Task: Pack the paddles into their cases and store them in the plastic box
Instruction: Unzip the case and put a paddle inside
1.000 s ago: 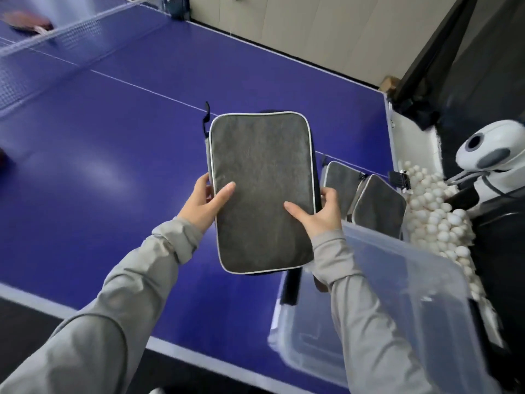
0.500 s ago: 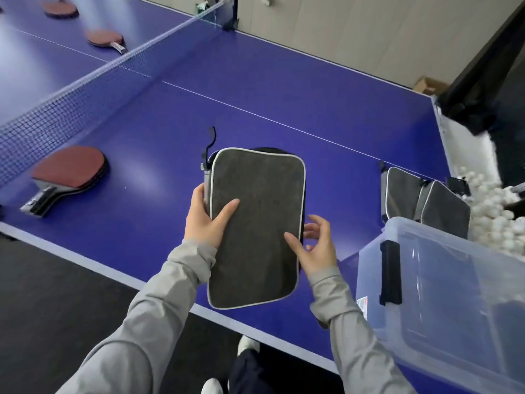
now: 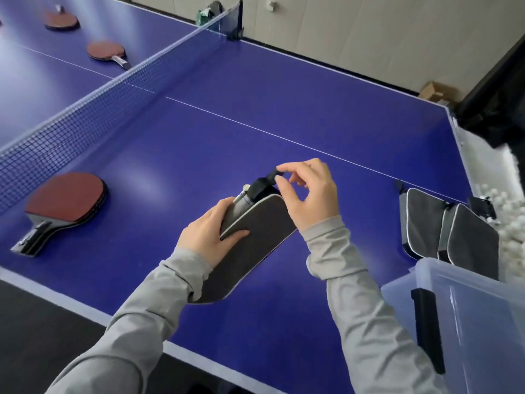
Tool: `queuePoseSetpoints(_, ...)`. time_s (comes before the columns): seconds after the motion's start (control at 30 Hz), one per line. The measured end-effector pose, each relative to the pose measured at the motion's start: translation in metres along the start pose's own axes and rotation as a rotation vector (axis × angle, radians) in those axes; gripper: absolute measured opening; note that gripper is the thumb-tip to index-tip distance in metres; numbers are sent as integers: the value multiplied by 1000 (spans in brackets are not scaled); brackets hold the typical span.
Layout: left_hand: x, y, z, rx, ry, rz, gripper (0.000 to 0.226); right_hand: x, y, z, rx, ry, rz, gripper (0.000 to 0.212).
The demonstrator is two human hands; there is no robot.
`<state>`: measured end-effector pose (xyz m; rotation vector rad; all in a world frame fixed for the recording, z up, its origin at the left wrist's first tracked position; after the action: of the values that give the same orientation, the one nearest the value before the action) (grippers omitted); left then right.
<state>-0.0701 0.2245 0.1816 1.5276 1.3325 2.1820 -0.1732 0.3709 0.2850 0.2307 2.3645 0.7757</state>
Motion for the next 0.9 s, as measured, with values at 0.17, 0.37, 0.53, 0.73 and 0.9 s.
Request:
queuePoseSetpoints(0.17, -1, 8, -23, 17, -170, -225, 55, -2, -48, -24, -410, 5, 185, 27)
queuePoseSetpoints(0.37, -20, 27, -57, -44, -230, -309, 49, -4, -83, -30, -441, -118, 120, 13)
queuePoseSetpoints(0.53, -39, 48, -83, -111, -302, -242, 49, -18, -99, -41, -228, -231, 105, 9)
queuePoseSetpoints(0.73, -54, 68, -101, -129, -344, -129, 52, -15, -105, -41, -14, -438, 140, 16)
queuePoseSetpoints(0.9, -63, 88, -105, -156, -314, -6, 50, -5, -94, -31, 96, -535, 183, 17)
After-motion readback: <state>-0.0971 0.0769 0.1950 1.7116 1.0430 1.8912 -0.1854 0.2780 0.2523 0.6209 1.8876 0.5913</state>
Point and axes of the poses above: each hand's wrist, its own z-axis away from the middle knuckle, its own y-axis out of the back of the hand, x = y × z, the point moved 5 cm from there along -z, towards the middle knuckle, and after that the axes turned 14 degrees about y, right-handed, at the moved point
